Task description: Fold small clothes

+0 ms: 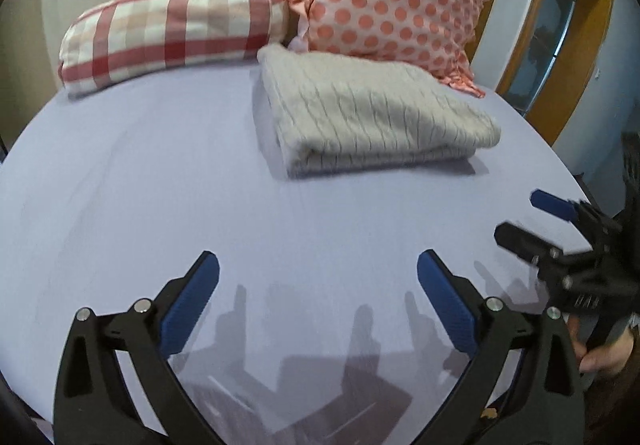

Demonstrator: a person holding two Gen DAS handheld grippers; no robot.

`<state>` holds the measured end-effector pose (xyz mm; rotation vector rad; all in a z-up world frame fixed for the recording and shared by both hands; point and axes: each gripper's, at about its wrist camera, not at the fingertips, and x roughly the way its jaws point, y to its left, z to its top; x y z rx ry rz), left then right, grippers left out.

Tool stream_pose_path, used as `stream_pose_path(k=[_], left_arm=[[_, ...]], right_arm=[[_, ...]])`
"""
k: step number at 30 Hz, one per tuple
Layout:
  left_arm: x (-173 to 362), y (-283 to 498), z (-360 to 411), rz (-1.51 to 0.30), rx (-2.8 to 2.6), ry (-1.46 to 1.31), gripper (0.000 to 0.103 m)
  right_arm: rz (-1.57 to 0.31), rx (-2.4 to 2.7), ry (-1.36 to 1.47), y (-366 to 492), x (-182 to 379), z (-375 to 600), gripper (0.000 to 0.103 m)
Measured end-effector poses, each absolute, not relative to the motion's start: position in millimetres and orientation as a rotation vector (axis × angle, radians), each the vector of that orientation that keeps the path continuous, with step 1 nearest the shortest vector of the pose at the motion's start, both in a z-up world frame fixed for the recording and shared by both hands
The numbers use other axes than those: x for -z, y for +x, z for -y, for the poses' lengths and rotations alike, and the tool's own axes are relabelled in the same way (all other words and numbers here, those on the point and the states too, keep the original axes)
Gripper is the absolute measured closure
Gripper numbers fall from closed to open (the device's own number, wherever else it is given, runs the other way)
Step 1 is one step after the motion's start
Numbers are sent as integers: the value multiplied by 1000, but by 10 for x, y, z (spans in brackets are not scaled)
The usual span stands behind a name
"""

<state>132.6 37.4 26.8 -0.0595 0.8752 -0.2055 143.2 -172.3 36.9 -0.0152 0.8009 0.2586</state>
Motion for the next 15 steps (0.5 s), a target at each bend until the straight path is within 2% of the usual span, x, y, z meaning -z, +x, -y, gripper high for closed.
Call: stream_pose_path(k=[12, 15], left_arm=[[-8, 1257, -379, -940, 113, -42, 2], [44, 1236, -275, -946, 69, 47, 2]], right_arm=[[-857, -169, -78, 1321, -30, 1569, 1], [-873, -164, -47, 1340, -18, 1595, 1]])
